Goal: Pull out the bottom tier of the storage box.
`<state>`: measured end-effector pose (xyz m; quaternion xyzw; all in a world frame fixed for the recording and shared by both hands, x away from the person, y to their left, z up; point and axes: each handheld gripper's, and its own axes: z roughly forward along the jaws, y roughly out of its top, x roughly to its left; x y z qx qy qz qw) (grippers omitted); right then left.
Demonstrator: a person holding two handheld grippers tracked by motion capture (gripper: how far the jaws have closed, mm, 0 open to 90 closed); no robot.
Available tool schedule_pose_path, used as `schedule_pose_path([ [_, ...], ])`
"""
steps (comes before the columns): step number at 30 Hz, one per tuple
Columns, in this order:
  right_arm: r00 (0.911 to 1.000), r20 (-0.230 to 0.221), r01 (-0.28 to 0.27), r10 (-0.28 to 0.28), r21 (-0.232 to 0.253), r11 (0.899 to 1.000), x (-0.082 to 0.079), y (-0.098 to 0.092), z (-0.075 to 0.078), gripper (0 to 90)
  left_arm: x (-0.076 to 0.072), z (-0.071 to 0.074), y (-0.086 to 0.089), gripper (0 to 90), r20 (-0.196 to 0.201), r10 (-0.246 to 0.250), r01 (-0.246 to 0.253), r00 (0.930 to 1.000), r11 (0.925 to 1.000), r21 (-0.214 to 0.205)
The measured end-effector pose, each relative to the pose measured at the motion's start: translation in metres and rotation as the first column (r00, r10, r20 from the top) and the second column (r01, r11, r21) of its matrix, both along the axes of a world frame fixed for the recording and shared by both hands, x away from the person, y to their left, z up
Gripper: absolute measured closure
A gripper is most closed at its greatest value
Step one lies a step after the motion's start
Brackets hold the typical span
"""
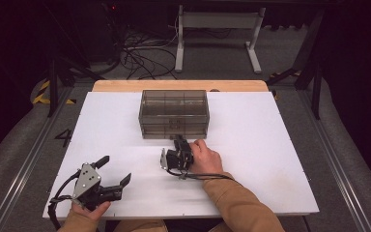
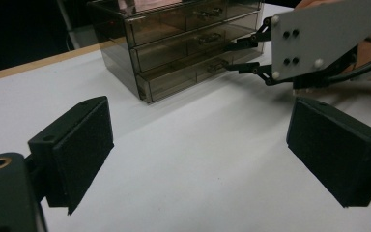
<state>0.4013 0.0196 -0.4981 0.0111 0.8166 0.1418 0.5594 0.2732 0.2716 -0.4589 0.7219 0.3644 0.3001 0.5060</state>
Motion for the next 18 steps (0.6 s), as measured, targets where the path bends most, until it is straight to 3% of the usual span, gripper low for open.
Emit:
schedule_pose_path([
  [9,0.9995,-0.027,-0.017,0.018,0.039,0.999,-0.005,-0.009,0.017,68.8,0.002,0.0,-0.002,9.7,-0.001,-0.005,0.005,1.0,1.0,0.003],
  [18,0.995,-0.081,-0.047,0.058,0.129,0.991,-0.009,-0.02,0.036,62.8,0.004,0.0,-0.003,9.7,-0.001,-0.011,0.011,0.9999,0.9999,0.004],
])
